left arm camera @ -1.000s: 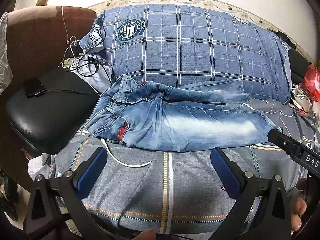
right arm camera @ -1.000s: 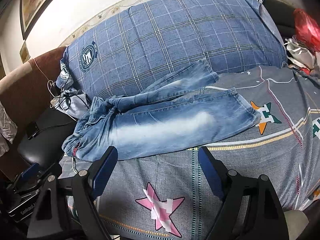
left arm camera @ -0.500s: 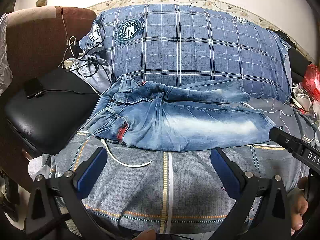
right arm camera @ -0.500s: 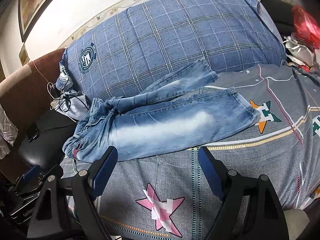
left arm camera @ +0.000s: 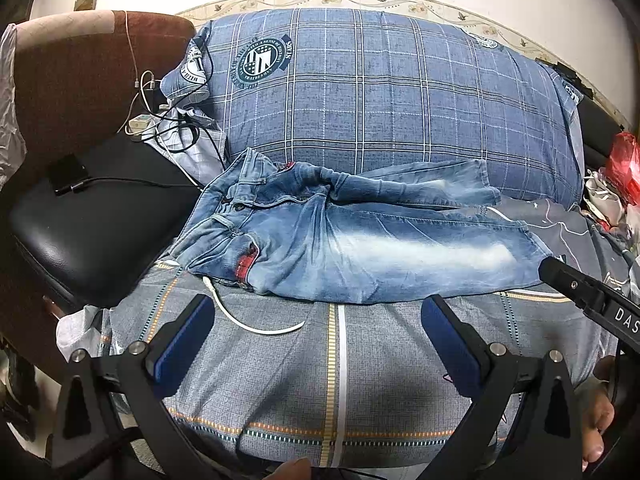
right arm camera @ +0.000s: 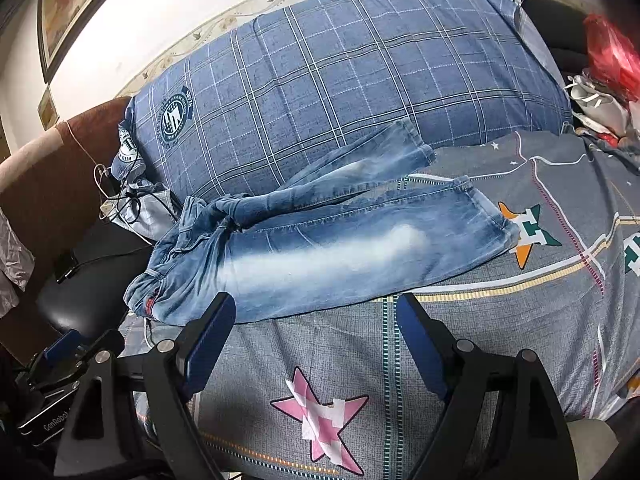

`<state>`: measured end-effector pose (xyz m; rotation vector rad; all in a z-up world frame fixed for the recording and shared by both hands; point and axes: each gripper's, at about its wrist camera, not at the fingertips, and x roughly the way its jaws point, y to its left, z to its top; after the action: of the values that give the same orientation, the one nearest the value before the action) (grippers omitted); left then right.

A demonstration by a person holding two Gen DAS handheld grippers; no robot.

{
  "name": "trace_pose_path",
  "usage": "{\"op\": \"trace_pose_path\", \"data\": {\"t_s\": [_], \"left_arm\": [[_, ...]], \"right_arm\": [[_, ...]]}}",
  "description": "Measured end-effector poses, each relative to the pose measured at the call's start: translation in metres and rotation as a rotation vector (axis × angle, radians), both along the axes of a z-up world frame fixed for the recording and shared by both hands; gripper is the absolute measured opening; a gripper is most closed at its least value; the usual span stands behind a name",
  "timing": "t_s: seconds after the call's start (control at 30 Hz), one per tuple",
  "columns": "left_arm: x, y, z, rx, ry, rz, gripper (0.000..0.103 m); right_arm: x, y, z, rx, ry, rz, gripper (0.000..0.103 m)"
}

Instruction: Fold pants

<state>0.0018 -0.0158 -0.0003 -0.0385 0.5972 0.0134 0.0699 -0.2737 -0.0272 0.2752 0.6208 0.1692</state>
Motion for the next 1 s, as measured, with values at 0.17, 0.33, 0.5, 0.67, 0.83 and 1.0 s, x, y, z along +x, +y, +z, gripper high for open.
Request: {"op": "trace_pose_path", "data": {"t_s": [0.17, 0.33, 0.5, 0.67, 0.83, 1.0], "left_arm": [[0.0002, 0.0003, 0.0002, 0.003, -0.001, -0.003, 0.103], [-0.0003, 0.0001, 0.0001, 0.000, -0.003, -0.002, 0.103], [-0.0005, -0.0001, 0.0003, -0.001, -0.003, -0.003, 0.103], [-0.0004, 0.0000, 0.0005, 0.000, -0.004, -0.002, 0.103], [-0.0003, -0.0008, 0.0007, -0.003, -0.004, -0.001, 0.103], [-0.0002, -0.0007, 0.0008, -0.004, -0.004, -0.002, 0.103]], "right_arm": [[0.0000, 0.0003, 0.0000, 0.001, 0.000, 0.000, 0.083], [0.0001, 0.0001, 0.0001, 0.001, 0.000, 0.000, 0.083], [0.0006, 0.0002, -0.0001, 0.000, 0.000, 0.000, 0.083], [0.0005, -0.0007, -0.0013, 0.000, 0.002, -0.001, 0.083], [0.0008, -0.0015, -0.0016, -0.002, 0.000, -0.002, 0.083], [0.0007, -0.0019, -0.0014, -0.001, 0.000, -0.002, 0.083]]}}
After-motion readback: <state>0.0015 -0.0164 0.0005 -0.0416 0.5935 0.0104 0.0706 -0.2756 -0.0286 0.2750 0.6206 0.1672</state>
